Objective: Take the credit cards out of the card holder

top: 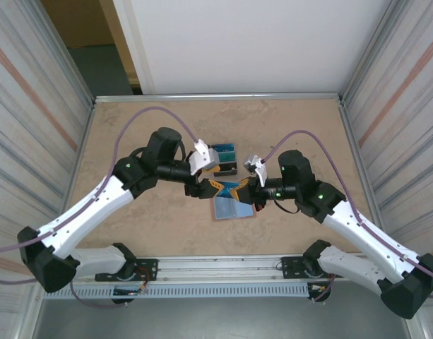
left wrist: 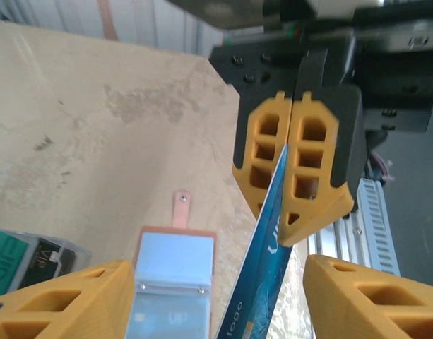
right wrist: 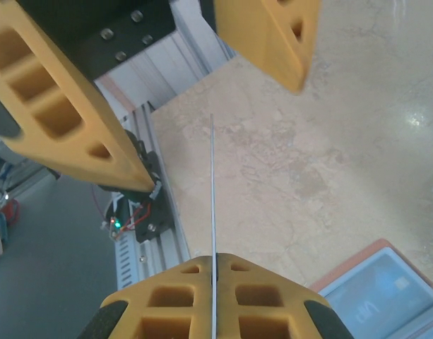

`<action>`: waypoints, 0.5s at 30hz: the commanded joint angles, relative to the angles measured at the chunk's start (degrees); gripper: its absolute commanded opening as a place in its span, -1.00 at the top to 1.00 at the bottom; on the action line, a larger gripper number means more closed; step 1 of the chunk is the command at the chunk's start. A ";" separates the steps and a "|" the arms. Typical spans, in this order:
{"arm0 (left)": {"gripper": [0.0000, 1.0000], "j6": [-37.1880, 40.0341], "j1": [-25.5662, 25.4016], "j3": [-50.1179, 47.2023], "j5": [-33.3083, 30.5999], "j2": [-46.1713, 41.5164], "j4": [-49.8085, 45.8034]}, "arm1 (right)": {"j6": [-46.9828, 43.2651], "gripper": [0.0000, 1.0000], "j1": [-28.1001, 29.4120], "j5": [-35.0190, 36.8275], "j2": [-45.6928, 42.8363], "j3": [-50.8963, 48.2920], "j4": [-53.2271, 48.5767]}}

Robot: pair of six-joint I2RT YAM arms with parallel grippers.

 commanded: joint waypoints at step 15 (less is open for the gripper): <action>1.00 10.00 1.33 6.21 1.27 8.56 -5.03 | 1.18 -0.02 -2.86 11.97 -1.52 2.22 -3.05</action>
